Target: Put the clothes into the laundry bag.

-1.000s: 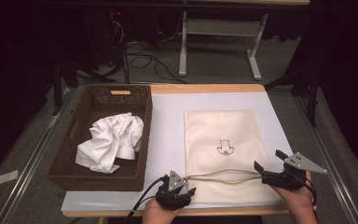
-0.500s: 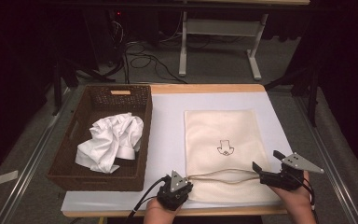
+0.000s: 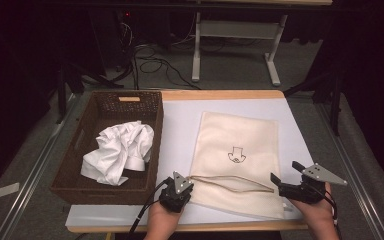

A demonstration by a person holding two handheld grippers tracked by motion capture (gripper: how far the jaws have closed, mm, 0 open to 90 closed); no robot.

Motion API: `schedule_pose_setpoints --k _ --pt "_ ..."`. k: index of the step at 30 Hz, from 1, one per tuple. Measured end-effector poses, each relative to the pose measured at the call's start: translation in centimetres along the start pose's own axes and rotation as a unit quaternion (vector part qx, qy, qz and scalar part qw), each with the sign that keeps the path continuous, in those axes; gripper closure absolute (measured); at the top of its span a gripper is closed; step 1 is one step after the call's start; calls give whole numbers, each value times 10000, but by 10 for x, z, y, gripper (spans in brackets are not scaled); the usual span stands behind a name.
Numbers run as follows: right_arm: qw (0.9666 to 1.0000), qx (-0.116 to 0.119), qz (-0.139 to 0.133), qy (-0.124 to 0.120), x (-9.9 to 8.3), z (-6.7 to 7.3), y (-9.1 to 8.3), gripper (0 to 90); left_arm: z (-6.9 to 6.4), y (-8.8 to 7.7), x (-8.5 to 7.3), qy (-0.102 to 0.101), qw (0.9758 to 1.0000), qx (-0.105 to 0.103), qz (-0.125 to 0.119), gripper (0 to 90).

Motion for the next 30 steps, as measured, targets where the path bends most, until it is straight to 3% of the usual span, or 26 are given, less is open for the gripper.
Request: schedule_pose_setpoints --k 1,3,4,6,7,9,11,12,18,21,24,27,30 --pt "10000 -7 -10 -19 0 -1 0 107 0 0 1 -69 10000 -49 -27 833" --pt "9999 -119 47 13 -3 -9 4 173 0 -2 3 -103 9999 -81 -68 670" --pt "9998 -165 117 43 -5 -13 7 203 -2 -5 6 -155 9996 -197 -164 605" --pt "9996 -230 158 82 -5 -18 11 239 -3 -7 8 -152 9993 -273 -220 519" --pt "9990 -324 248 182 -7 -29 20 278 -5 -9 10 -101 9989 -342 -289 488" --pt "9979 -331 431 352 -9 -36 31 293 -6 -9 9 -97 9988 -387 -274 431" --pt "9976 -337 500 336 -10 -40 37 302 -7 -8 9 -77 9988 -403 -265 418" --pt "9962 -376 678 390 -10 -47 50 309 -7 -7 10 -70 9988 -375 -291 385" --pt "9937 -412 861 579 -8 -65 75 309 -6 -9 9 -126 9988 -376 -279 338" --pt "9900 -361 1239 573 -18 -74 97 301 -9 -9 8 -150 9985 -483 -208 343" --pt "9850 -270 1578 648 -28 -74 110 300 -10 -10 8 -133 9984 -501 -208 349" --pt "9846 -346 1671 387 -27 -70 113 393 -11 -11 9 -102 9984 -499 -247 341" --pt "9873 -163 1565 233 -23 -62 111 659 -10 -11 10 -119 9984 -493 -260 341"
Point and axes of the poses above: each handheld gripper's, and its own axes: y roughly forward along the jaws, x roughly out of its top, z roughly to its left, the point moved 9 cm from there along y, roughly forward along the jaws, and after that the axes turned 14 degrees about -y, right-handed, at the moved point
